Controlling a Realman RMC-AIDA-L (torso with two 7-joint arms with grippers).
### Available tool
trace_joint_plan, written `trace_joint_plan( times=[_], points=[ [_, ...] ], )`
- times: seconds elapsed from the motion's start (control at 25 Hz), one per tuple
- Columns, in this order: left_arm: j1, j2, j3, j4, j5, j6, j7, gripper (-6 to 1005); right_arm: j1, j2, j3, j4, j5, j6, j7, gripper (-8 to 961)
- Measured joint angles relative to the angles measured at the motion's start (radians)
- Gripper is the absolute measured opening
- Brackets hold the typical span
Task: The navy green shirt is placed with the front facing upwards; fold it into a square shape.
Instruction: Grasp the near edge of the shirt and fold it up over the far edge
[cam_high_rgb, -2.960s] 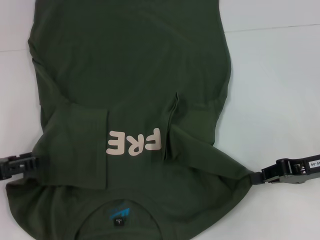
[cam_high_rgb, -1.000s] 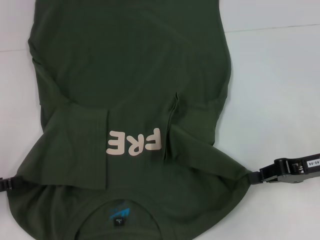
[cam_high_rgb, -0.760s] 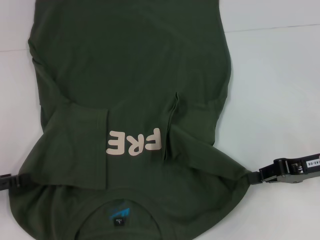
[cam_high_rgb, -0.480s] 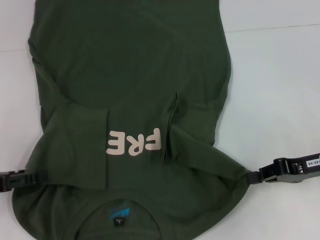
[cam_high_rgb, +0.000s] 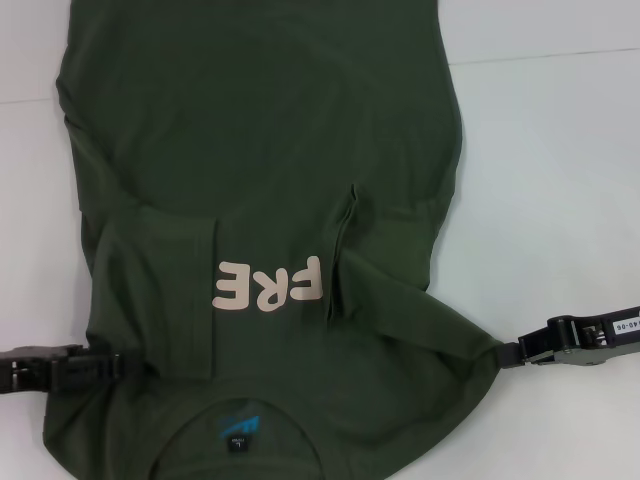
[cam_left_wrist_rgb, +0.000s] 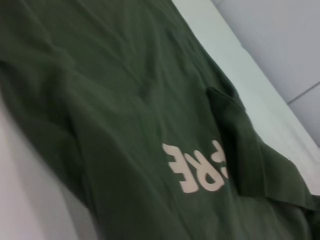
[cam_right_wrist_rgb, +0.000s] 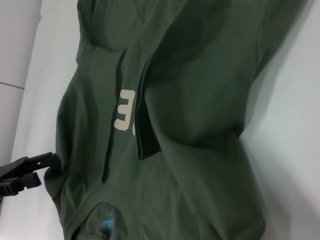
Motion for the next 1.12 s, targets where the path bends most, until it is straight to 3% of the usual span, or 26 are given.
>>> trace_joint_plan(
  times=[0.36, 0.56, 1.12],
  points=[
    [-0.011, -0.01, 0.011, 0.02, -0.033, -0.007, 0.006, 845, 0.008, 0.002, -0.001, 0.001, 0.0, 0.0, 0.001, 27],
    [0.01, -0.007, 0.009, 0.059, -0.1, -0.018, 0.007, 846, 0.011, 0.002, -0.001, 0.003, 0.0, 0.0, 0.001, 27],
    [0.064, 0.0, 0.006, 0.103, -0.095, -0.077, -0.003, 844, 0.017, -0.004, -0.001, 0.007, 0.0, 0.006, 0.005, 27]
  ],
)
